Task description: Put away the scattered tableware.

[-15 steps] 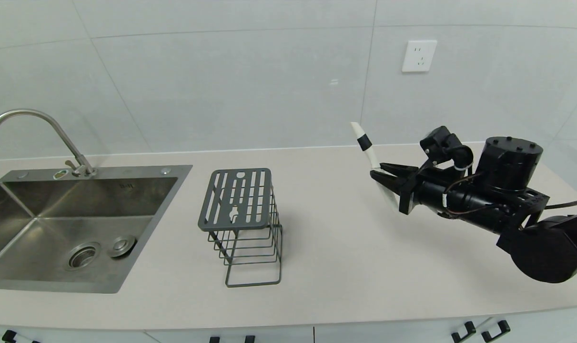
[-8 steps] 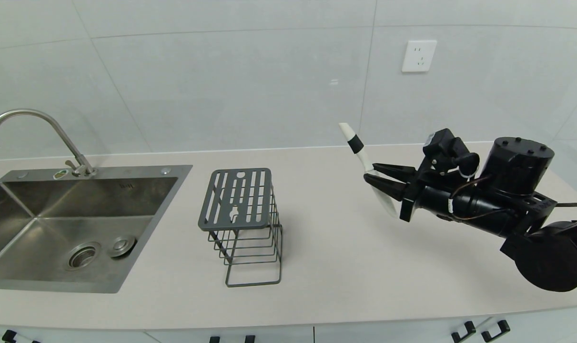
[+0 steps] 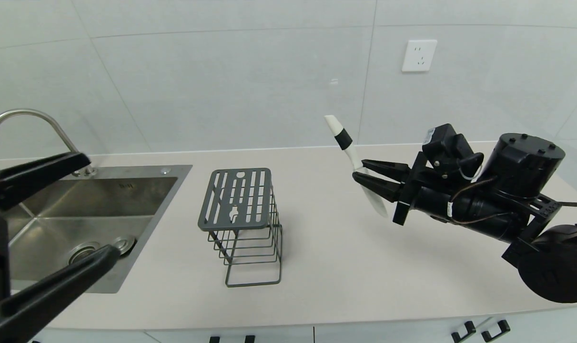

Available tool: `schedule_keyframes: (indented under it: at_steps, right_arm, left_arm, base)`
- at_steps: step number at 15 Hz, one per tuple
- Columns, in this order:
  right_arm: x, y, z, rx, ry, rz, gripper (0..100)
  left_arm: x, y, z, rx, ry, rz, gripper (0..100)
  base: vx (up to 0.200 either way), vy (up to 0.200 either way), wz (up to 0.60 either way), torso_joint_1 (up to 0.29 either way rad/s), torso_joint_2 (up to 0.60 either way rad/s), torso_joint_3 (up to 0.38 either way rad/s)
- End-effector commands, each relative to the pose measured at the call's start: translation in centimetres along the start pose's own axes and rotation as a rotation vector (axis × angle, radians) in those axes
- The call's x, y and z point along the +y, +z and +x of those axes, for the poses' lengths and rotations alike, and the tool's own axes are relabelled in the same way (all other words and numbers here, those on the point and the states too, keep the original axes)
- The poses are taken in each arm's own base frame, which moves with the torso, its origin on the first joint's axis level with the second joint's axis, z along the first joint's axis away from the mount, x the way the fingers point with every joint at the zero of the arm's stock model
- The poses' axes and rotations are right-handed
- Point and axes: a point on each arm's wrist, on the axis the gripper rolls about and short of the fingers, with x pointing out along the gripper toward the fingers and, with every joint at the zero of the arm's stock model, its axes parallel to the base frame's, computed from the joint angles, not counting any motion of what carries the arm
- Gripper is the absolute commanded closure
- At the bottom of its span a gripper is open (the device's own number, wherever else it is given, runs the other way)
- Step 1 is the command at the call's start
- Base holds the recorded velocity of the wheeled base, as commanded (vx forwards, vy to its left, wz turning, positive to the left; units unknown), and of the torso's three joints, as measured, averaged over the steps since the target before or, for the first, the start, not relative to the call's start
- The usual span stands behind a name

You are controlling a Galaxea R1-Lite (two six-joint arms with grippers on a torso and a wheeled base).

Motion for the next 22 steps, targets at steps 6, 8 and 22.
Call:
schedule_keyframes:
  at_steps: [6,8,22]
  right_arm:
    - [1.3,2.5,-0.4,-0.069,0.045,-0.036,100]
    - [1.6,2.5,-1.0,-0.061,0.048,-0.03,100]
    - [3.3,6.1,-6.0,-0.144,0.08,-0.065,100]
  left_arm:
    - [2.2,-5.9,8.0,-0.058,-0.33,-0.01,0]
    - [2.0,-5.5,9.8,-0.086,-0.378,-0.048,0]
    - [0.1,-9.4,21.8,-0.218,-0.509,-0.248,0]
  base:
    - [0.0,0.0,0.0,0.0,0.0,0.0]
    - [0.0,0.0,0.0,0.0,0.0,0.0]
    - [0.0,0.0,0.0,0.0,0.0,0.0]
